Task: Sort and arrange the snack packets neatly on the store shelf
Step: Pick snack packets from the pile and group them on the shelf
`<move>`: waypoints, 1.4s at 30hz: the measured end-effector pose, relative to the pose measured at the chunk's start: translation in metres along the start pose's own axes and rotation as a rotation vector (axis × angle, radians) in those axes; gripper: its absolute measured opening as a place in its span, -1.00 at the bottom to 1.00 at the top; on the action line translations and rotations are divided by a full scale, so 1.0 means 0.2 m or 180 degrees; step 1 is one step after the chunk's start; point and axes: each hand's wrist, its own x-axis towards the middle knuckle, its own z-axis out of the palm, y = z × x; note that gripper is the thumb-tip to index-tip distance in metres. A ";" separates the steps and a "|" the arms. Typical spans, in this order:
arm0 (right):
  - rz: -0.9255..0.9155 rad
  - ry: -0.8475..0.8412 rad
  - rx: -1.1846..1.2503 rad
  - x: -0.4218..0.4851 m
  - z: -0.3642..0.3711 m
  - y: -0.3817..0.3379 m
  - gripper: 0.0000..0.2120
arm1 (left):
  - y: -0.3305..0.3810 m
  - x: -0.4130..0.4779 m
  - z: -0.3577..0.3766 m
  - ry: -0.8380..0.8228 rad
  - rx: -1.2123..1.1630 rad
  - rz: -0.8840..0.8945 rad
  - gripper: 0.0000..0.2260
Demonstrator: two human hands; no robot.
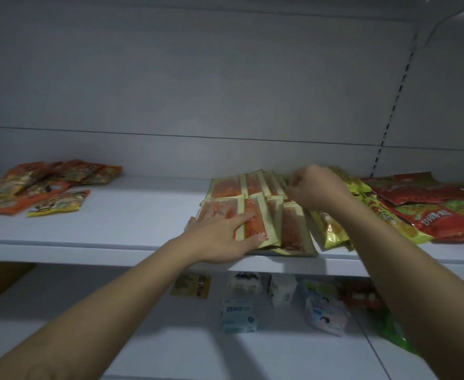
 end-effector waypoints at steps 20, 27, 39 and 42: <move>-0.1565 -0.0746 -0.0852 -0.34 0.02 0.12 -0.56 | 0.21 0.04 0.00 -0.0107 0.0814 0.0720 -0.51; -0.1581 -0.0420 -0.1214 -0.38 0.04 0.08 -0.62 | 0.29 0.05 0.05 -0.0014 0.0847 0.0367 -0.54; -0.1366 -0.0874 -0.1304 -0.30 -0.08 0.03 -0.57 | 0.19 0.00 -0.03 0.0374 0.0245 0.0452 -0.25; -0.1119 -0.0683 -0.0962 -0.20 -0.02 -0.02 -0.58 | 0.05 -0.01 -0.09 0.0210 0.0221 0.0388 -0.25</move>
